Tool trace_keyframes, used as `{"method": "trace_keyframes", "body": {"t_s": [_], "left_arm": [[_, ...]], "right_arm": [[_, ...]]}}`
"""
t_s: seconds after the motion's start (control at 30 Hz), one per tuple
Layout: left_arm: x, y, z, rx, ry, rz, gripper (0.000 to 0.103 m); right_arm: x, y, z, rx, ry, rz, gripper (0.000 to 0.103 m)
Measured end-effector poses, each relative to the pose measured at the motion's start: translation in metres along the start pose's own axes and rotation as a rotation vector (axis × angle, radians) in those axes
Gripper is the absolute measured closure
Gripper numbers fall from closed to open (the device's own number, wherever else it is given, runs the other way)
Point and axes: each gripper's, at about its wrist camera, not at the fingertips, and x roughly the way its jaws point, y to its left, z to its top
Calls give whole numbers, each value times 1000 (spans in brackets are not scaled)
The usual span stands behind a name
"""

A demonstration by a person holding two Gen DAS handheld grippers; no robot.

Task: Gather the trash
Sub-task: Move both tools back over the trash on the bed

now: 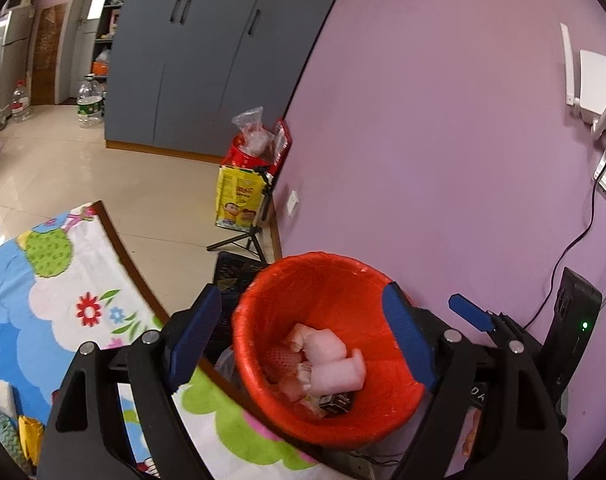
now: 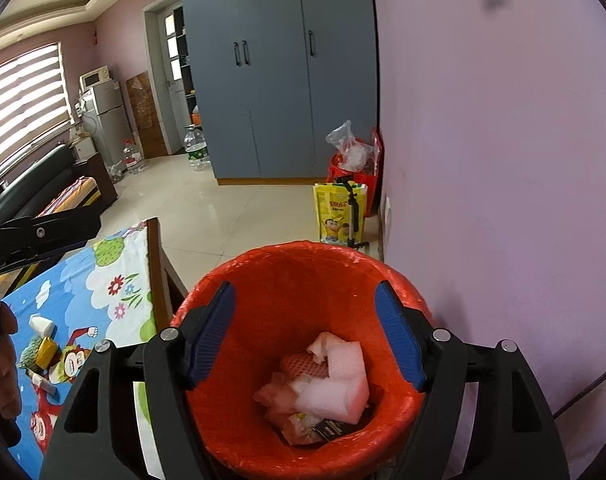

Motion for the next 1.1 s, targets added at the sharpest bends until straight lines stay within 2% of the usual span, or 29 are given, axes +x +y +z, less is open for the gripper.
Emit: {"method": "trace_keyframes", "body": {"t_s": [0.3,0.77,1.03,1.1], "left_arm": [[-58,31,-20,-22,-81,97,23],[-149,112,-59,-103,-174,277,23],[-183,156,-85,-139,-176,368,24],[-186,168,-93,-158,-165,382,29]], "right_arm": [[-9,33,-2,-39,-19,66,31],[-23,103,-8,-95,-41,177,23],[-25,136,-22,-115,-29,236,20],[-22,144,-25,-128,-16,249,20]]}}
